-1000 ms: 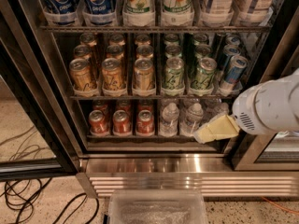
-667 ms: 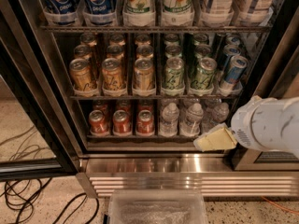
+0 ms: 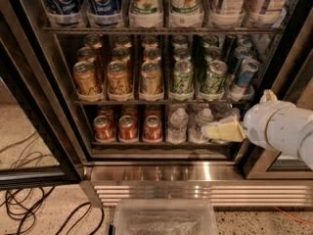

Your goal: Pick redbull can from middle shelf of fridge

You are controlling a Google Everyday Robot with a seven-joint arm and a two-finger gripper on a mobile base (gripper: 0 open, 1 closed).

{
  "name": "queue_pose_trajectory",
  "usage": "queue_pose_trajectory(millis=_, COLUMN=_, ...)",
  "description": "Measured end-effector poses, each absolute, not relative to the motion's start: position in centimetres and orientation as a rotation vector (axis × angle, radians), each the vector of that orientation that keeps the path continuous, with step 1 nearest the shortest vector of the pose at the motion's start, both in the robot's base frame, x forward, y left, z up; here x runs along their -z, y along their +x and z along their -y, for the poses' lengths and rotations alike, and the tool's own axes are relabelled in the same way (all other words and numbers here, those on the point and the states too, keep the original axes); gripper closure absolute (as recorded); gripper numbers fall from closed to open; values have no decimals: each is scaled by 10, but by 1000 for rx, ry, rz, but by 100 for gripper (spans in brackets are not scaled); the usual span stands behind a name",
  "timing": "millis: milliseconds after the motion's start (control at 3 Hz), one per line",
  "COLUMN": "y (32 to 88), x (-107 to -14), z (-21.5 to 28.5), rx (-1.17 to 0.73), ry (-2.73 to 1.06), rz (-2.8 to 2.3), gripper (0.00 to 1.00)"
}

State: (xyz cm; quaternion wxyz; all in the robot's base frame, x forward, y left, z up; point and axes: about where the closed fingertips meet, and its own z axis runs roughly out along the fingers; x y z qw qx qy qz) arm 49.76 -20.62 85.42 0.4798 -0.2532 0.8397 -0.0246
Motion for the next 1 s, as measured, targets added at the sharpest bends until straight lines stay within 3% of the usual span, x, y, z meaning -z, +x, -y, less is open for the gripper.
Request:
queue_pose_trajectory(millis=333, y=531, x=-871, z=206, rx=-83, ry=-514, rz=-1948, gripper=0)
queue_pose_trajectory(millis=1000, y=532, x=-876, z=207, rx=-113, ry=-503, rz=-1910, gripper=0)
